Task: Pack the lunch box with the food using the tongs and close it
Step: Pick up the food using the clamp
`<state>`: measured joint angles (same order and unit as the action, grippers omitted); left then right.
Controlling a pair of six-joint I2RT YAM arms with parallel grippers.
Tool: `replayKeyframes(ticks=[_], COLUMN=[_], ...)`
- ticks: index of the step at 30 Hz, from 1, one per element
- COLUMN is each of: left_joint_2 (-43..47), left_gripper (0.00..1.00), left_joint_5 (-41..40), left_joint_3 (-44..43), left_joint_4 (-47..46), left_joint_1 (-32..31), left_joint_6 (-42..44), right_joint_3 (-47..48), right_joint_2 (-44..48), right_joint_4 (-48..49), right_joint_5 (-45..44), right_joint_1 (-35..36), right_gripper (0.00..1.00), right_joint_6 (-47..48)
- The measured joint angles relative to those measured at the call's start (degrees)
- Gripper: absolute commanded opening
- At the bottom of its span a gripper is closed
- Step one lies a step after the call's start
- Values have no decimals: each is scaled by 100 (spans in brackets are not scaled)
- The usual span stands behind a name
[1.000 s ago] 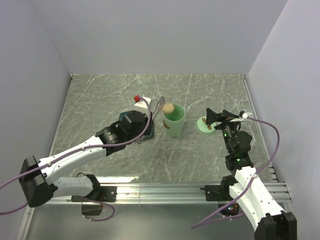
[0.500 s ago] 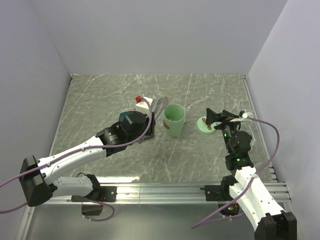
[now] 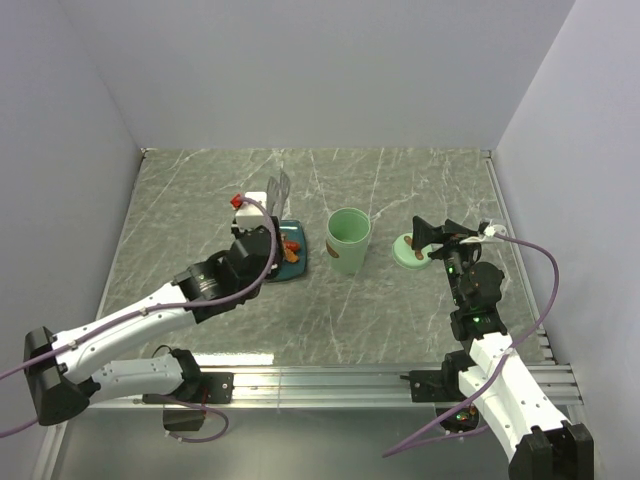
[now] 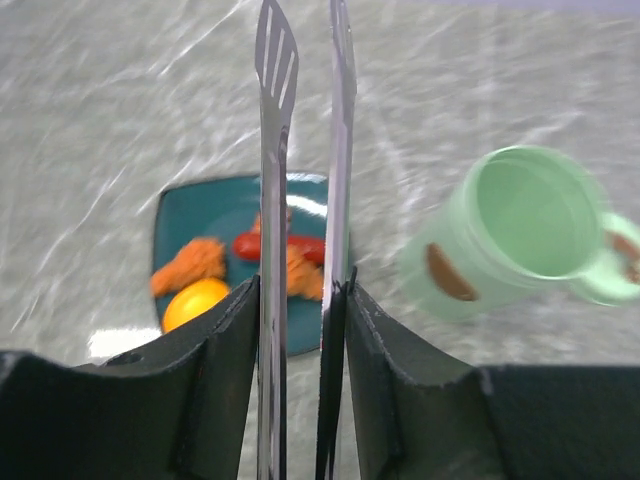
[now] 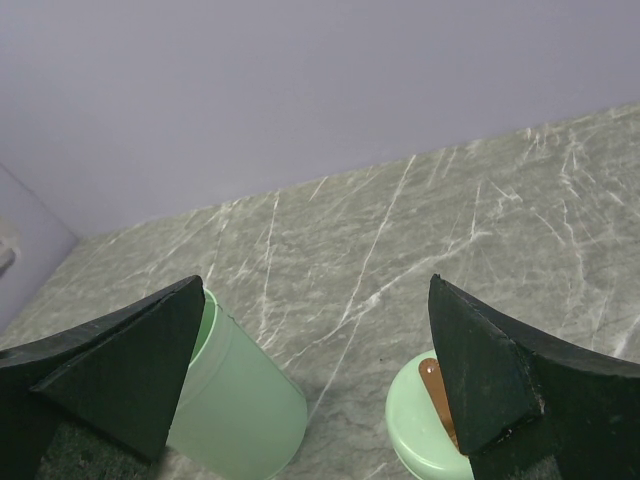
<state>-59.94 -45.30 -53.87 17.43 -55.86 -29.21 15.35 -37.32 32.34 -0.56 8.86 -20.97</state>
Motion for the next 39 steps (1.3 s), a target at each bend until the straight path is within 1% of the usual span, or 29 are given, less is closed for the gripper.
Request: replayKeyframes(ticks=[4, 8, 12, 15, 19, 24, 33, 39], left_joint_2=[-380, -551, -566, -684, -922, -997, -1082, -1353], left_gripper=[46, 49, 54, 55, 56, 57, 57, 57], left_joint_5=[-393, -529, -527, -474, -181, 46, 256, 431], left_joint_3=[63, 153, 153, 153, 153, 153, 153, 153], left_joint_4=[597, 1235, 1541, 1650, 1652, 1694, 1880, 1908], left_joint_1=[-2, 0, 0, 0, 0, -2, -42, -109], left_joint_6=[-573, -1071, -1344, -1419, -1394, -1399, -1504, -1502], right_joint_3=[0, 0, -4, -11, -74, -81, -81, -81], right_joint_2=[-4, -11, 2, 52, 168, 319, 584, 765], right_joint_4=[2, 0, -2, -17, -61, -166, -378, -516], right_joint_5=[0, 26, 94, 118, 133, 157, 221, 256], right_joint_1=[0, 0, 0, 0, 0, 0, 0, 0], right_gripper=[100, 100, 100, 100, 100, 100, 100, 100], right_joint_6=[-2, -9, -20, -22, -28, -48, -79, -107])
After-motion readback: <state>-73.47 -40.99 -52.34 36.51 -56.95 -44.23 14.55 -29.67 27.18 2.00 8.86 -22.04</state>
